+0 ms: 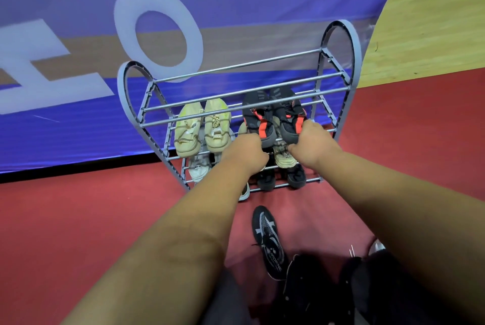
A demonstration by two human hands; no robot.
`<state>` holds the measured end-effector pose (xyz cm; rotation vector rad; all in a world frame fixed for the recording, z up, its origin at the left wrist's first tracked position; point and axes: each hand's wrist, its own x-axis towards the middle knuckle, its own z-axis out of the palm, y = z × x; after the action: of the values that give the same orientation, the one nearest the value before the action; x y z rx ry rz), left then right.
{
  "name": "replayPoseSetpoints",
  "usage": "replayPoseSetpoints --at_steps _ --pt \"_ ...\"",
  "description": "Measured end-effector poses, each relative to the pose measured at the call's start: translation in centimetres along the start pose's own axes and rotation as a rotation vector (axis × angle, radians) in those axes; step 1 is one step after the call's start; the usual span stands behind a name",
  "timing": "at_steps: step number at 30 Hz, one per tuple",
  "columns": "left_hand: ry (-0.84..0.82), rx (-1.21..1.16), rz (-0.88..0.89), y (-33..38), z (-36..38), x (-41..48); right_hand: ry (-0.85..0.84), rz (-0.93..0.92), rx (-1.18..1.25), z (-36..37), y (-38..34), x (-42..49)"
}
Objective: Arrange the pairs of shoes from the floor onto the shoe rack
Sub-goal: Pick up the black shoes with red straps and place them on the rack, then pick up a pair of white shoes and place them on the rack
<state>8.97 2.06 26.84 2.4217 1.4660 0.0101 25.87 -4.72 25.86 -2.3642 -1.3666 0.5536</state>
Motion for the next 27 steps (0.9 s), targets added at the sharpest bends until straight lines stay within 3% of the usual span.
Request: replayPoseSetpoints --at_steps 6,10,16,21,23,25,27 --pt "-0.179 0.12 0.057 1.4 -1.9 -4.1 -0.171 -0.128 -0.181 -1.8 -0.7 -4.8" --pt "-0.365 0.006 -0.036 1.7 0.8 -7.4 -0.295 -0.072 -0.247 0.7 0.3 -7.7" --pt "-0.641 0.029 -0.131 -1.3 12.8 -11.5 -0.48 0.103 -0.206 9.9 7.4 -10.5" --pt "-0.739 -0.012 -0.275 -4.9 25.9 -13.9 -0.62 0.333 -0.122 16.9 13.6 -13.7" --pt "-0.783 -0.03 -0.257 -4.1 27.5 -16.1 -0.681 0.416 -0.108 19.2 15.8 -14.8" --pt "-0.796 -0.044 -0.193 -3.7 29.9 -17.8 -0.746 0.422 -0.149 20.6 17.5 -15.9" --pt "-0.834 -0.065 -0.246 -3.5 32.4 -19.2 -0.777 0.392 -0.214 21.2 18.2 -16.4"
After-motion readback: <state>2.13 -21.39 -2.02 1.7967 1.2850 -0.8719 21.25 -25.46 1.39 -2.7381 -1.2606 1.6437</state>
